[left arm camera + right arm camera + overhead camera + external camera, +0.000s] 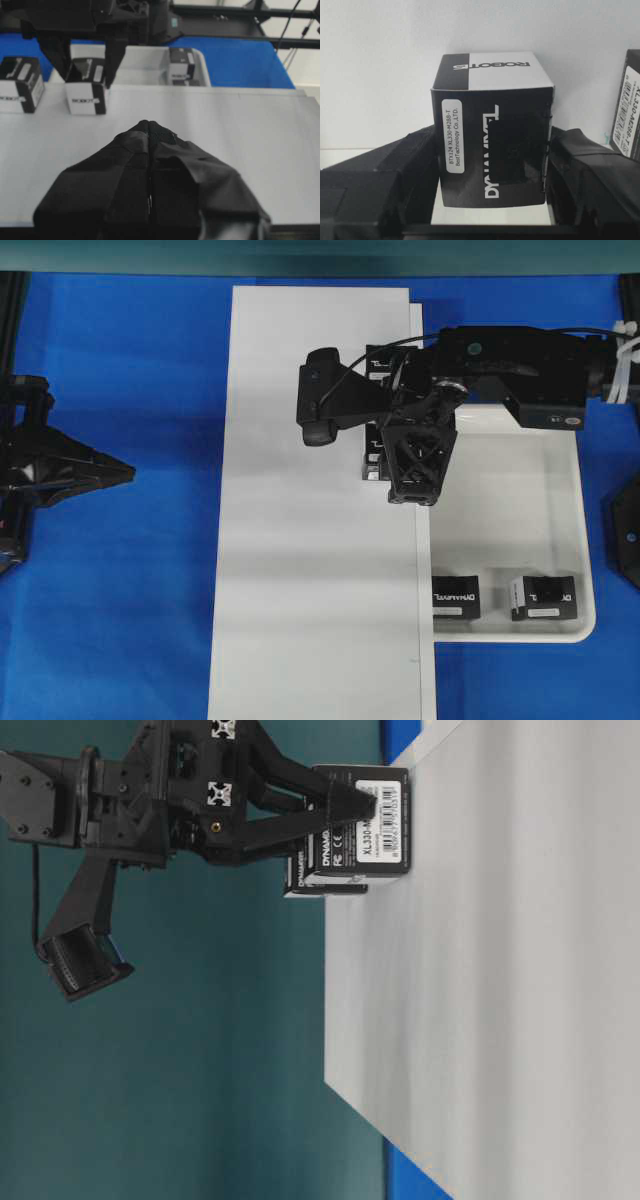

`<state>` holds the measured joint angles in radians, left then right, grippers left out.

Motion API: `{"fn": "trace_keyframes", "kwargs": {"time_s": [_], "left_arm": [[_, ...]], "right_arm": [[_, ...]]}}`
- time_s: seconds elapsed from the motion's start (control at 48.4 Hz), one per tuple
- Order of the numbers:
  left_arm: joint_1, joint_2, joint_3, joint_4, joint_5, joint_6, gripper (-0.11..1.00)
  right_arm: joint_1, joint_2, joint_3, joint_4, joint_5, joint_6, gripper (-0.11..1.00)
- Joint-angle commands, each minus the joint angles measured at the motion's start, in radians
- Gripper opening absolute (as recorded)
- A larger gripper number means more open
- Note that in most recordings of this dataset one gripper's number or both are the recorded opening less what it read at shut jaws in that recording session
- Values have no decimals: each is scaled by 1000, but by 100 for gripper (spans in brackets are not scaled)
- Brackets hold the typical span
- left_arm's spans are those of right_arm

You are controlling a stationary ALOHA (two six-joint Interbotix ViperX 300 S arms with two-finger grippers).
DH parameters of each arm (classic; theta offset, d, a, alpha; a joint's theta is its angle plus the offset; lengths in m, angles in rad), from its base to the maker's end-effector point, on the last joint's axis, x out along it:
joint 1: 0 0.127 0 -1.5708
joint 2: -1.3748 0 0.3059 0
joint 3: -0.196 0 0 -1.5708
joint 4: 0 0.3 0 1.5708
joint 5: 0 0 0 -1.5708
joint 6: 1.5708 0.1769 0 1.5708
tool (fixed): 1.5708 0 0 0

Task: Place the box from the white plastic tray onto the white base.
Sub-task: 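Lower the box onto the white base below the other box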

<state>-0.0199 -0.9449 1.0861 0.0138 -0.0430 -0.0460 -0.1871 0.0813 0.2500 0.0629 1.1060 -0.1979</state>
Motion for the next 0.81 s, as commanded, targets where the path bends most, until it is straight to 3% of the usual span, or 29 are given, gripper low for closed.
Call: {"fn": "trace_keyframes", "kwargs": {"time_s": [0.0,0.785], "left_arm": [[-5,14,-25,3,-5,0,-7],[-12,23,-25,3,-6,-2,-7]], "right_arm": [[8,11,-3,-2,-5,0,59],[11,12,20,-14,-15,9,59]]}}
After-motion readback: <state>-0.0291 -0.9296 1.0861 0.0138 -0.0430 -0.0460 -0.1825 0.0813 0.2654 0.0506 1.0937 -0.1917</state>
